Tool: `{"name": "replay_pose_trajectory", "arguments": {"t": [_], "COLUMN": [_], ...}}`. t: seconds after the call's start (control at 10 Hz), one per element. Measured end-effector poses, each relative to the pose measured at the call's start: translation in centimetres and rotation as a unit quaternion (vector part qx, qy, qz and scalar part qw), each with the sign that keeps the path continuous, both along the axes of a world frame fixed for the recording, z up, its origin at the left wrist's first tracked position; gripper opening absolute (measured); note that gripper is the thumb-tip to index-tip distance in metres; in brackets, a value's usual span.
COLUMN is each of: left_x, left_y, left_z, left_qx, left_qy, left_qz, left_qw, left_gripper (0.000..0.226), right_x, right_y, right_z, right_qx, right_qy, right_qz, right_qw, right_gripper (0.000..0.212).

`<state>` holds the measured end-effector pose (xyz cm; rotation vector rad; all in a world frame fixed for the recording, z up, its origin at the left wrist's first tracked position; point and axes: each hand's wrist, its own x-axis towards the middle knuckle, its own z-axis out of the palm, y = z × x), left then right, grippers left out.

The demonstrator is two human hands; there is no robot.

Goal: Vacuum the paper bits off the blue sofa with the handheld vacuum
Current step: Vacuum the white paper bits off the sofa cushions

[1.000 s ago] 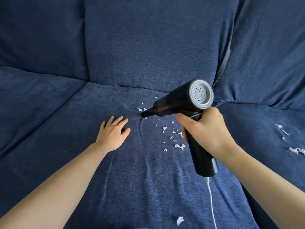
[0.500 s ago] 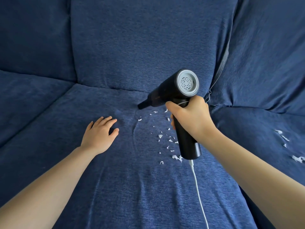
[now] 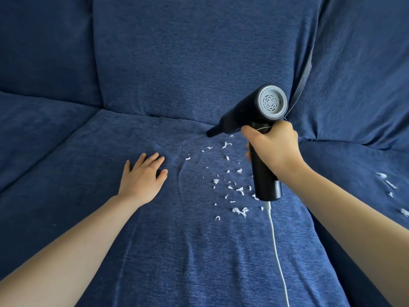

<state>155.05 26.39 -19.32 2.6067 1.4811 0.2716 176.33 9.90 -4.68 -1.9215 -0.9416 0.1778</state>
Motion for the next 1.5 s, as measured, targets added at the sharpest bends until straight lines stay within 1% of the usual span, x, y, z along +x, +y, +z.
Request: {"name": "replay_pose_trajectory", "arguments": {"t": [0.1,0.2,0.3,0.4,0.6,0.7,1.0,1.1,1.2,1.4,1.5], "left_x": [1.2,1.5,1.1,1.2,1.1,1.2,1.3,1.3,1.2,1.2,1.1], "left_y": [-0.4,-0.6,-0.7,-0.8,-1.1,-1.1,-1.4,-1.4,-1.3,-1.3,-1.3], "left_z": [0.0,-0.3,-0.5,-0.5,-0.6,-0.7,-0.4,-0.5,-0.6,-0.7,-0.6], "left_qx": [-0.008,0.001,0.010,0.021,0.032,0.036,0.036,0.035,0.039,0.034,0.033], "left_qy": [0.003,0.008,0.008,-0.001,-0.004,-0.003,0.001,-0.002,0.002,-0.001,0.008], "left_qz": [-0.023,-0.018,-0.014,-0.011,-0.007,-0.005,0.001,0.002,0.002,0.000,-0.002], "left_qw": [1.000,1.000,1.000,1.000,0.999,0.999,0.999,0.999,0.999,0.999,0.999], "left_gripper": [0.055,0.055,0.054,0.053,0.052,0.051,0.050,0.050,0.050,0.051,0.051], "right_x": [0.7,1.0,0.7,-0.2,-1.6,-1.6,0.6,1.1,1.1,-1.3,-2.1], "right_y": [-0.3,-0.4,-0.6,-1.3,-4.1,-5.2,-5.9,-6.3,-6.7,-7.1,-6.9], "right_z": [0.1,0.2,0.3,0.5,1.2,1.5,1.1,1.3,1.6,2.1,2.1], "right_qx": [-0.007,-0.002,-0.004,-0.011,-0.013,-0.022,-0.013,-0.012,-0.006,-0.003,-0.015], "right_qy": [0.011,0.024,0.057,0.080,0.103,0.083,0.025,0.009,0.038,0.101,0.096], "right_qz": [-0.008,-0.007,0.010,0.038,0.093,0.098,0.035,0.023,0.032,0.097,0.116], "right_qw": [1.000,1.000,0.998,0.996,0.990,0.991,0.999,1.000,0.999,0.990,0.988], "right_gripper": [0.037,0.033,0.027,0.028,0.027,0.028,0.035,0.034,0.030,0.029,0.026]}}
